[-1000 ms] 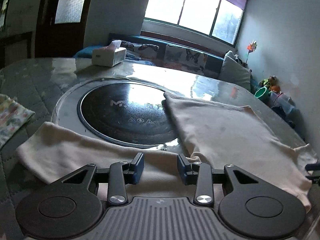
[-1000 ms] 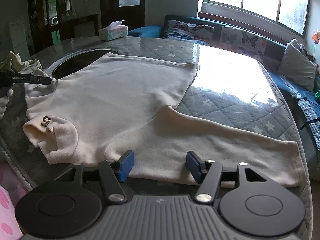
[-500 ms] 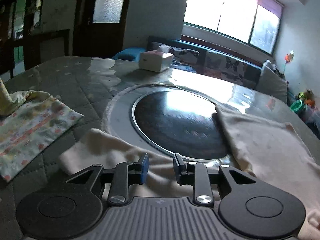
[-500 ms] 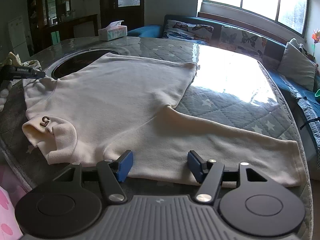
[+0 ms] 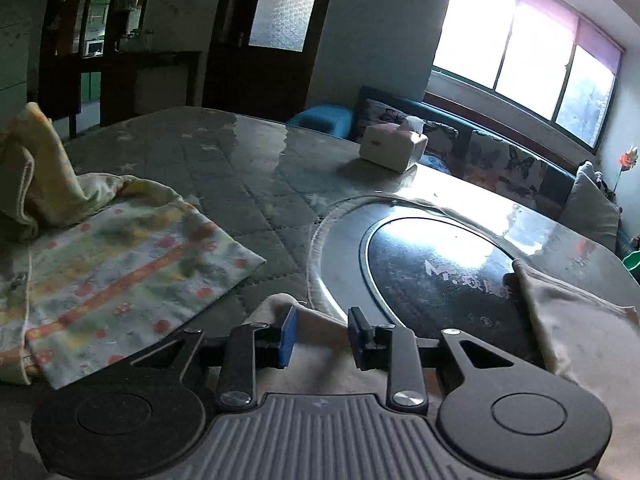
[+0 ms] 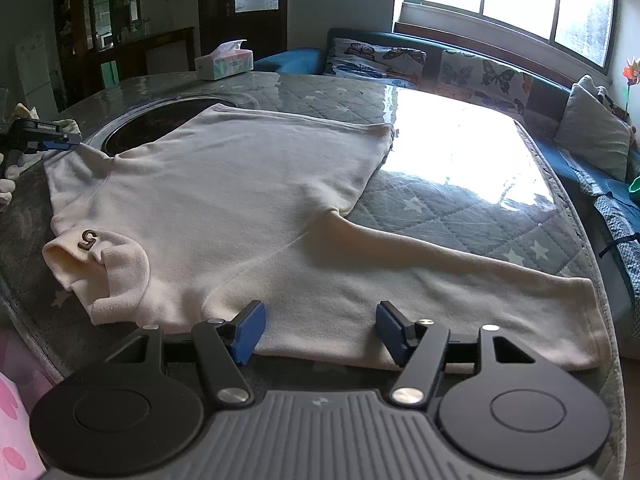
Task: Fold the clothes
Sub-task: 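Grasp the sweatshirt edge with the left gripper and fold it over the body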
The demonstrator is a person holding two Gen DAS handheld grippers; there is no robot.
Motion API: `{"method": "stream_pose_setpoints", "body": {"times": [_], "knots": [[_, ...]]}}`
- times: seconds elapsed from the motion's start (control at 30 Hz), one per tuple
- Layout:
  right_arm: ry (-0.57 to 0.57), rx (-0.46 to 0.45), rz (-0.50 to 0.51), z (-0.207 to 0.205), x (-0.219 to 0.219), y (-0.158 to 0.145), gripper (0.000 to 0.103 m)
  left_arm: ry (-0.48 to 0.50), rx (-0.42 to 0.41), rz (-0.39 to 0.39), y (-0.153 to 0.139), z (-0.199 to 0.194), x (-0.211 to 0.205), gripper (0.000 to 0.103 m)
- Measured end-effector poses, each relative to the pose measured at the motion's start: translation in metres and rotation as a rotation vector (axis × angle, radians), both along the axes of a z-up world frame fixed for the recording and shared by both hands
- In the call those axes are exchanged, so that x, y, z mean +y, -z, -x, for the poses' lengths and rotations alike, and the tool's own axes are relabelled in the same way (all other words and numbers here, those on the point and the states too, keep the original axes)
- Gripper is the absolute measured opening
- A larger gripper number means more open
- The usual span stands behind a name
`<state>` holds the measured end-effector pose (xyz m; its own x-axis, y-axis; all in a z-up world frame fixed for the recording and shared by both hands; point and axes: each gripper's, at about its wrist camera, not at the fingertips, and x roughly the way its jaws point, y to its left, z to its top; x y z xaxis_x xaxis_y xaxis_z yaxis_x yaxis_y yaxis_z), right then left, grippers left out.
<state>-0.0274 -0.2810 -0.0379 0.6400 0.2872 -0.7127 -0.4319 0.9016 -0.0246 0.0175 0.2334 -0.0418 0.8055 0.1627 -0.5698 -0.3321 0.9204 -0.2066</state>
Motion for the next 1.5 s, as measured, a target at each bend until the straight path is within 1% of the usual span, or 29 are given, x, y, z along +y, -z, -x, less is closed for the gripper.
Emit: {"method": "stream_pose_setpoints", "body": {"times": [0.07,0.13,0.2,0.3,0.37,0.53,0.6,0.67,0.73,0.8,0.9,1.03,1.1,1.23,1.33,1.37,1.4,1.5], "knots": [[-0.007,-0.004,0.004,0.001,0.001,-0.001,0.063,-0.001,0.002,-0.012,-0.002,0.003,-0.004,0.036],[-0.012,-0.008,0.006,0.002,0.002,-0.002,0.063,0.019,-0.010,-0.050,-0.008,0.008,-0.014,0.039],[-0.018,-0.016,0.006,0.003,0.003,-0.003,0.063,0.064,-0.019,-0.094,-0.014,0.016,-0.031,0.039],[-0.015,-0.026,0.007,0.005,0.003,-0.005,0.063,0.156,-0.031,-0.143,-0.018,0.024,-0.059,0.041],[-0.013,-0.027,0.007,0.005,0.002,-0.005,0.063,0.216,-0.037,-0.164,-0.018,0.030,-0.076,0.044],[-0.016,-0.028,0.025,0.009,0.001,-0.003,0.063,0.338,-0.012,-0.197,-0.011,0.044,-0.109,0.046],[-0.012,-0.022,0.027,0.009,-0.001,-0.001,0.063,0.360,-0.005,-0.251,-0.009,0.047,-0.118,0.047],[-0.007,-0.017,0.020,0.010,-0.003,0.000,0.064,0.364,0.022,-0.303,-0.002,0.046,-0.123,0.047],[-0.007,-0.019,0.027,0.011,-0.005,0.000,0.065,0.365,0.043,-0.328,0.005,0.044,-0.124,0.049],[-0.005,-0.019,0.034,0.012,-0.007,0.000,0.065,0.354,0.043,-0.329,0.007,0.042,-0.118,0.050],[0.016,-0.019,0.043,0.012,-0.014,-0.001,0.067,0.330,0.056,-0.282,0.006,0.037,-0.106,0.050],[0.066,-0.021,0.046,0.011,-0.026,-0.002,0.067,0.320,0.070,-0.303,0.003,0.035,-0.105,0.050],[0.099,-0.028,0.055,0.011,-0.034,-0.003,0.066,0.319,0.065,-0.306,-0.001,0.036,-0.107,0.049],[0.185,-0.047,0.058,0.009,-0.056,-0.005,0.066,0.354,0.015,-0.292,-0.015,0.038,-0.120,0.049],[0.272,-0.070,0.050,0.005,-0.076,-0.008,0.063,0.429,-0.036,-0.266,-0.028,0.040,-0.138,0.049],[0.316,-0.075,0.041,0.003,-0.086,-0.009,0.061,0.464,-0.053,-0.257,-0.032,0.039,-0.147,0.049],[0.362,-0.079,0.031,-0.001,-0.097,-0.009,0.059,0.495,-0.064,-0.247,-0.035,0.038,-0.155,0.049],[0.447,-0.076,0.032,-0.009,-0.119,-0.005,0.056,0.596,-0.081,-0.201,-0.040,0.034,-0.179,0.049]]}}
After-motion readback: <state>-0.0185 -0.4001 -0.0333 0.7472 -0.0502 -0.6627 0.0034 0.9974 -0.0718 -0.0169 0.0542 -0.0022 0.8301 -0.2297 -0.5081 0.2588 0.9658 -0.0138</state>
